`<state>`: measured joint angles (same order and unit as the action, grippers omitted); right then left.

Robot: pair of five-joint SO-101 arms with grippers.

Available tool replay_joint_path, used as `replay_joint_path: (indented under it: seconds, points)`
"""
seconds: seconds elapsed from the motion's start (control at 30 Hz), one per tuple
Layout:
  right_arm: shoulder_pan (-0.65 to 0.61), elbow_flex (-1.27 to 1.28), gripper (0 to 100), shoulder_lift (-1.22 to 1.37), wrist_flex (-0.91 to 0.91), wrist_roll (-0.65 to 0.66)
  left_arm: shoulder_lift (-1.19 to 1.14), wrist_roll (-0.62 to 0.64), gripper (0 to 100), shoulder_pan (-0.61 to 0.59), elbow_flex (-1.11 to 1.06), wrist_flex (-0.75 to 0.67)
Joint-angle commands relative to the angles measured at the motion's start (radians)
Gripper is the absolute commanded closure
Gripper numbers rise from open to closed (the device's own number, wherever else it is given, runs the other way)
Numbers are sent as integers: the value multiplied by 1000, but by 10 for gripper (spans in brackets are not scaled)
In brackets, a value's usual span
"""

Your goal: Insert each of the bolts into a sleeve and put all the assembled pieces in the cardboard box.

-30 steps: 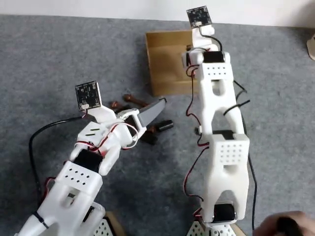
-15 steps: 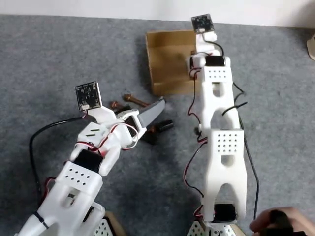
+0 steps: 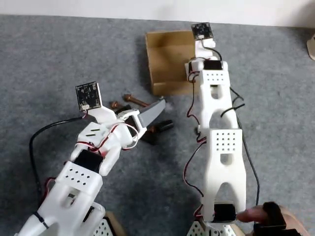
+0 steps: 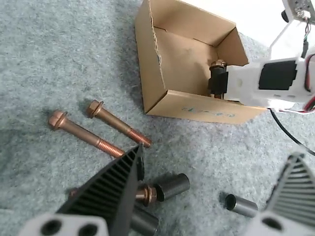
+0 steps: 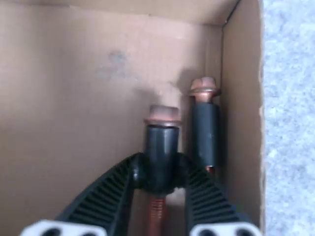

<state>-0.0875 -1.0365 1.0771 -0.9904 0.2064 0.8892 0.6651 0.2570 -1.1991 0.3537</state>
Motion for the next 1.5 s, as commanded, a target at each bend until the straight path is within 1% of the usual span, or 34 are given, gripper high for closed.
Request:
replay_joint_path:
  seconds: [0.0,0.2,0.3,0.53,0.67,0.77,0.93,1.13,1.33,1.47]
  points:
    - [10,-59,853,-35,2,-8,13,-8,597,7,5,-21]
    - [10,-67,850,-38,-4,-11,13,-8,597,7,5,-21]
    - [10,-131,850,-36,-48,-12,13,-8,597,7,5,-21]
    - [4,-392,850,-36,-277,-15,13,-8,597,8,5,-21]
    - [5,-489,850,-36,-423,-15,13,-8,597,10,5,-21]
    - [5,-519,850,-33,-510,-17,13,-37,597,12,5,-21]
    - [5,-522,850,-28,-619,-18,13,-37,597,12,5,-20]
    - [8,-524,850,-35,-762,-86,13,-38,597,12,5,-20]
    - [39,-526,850,-36,-771,-91,13,-40,597,12,5,-20]
    - [68,-519,850,-88,-771,-146,13,-40,597,12,5,-20]
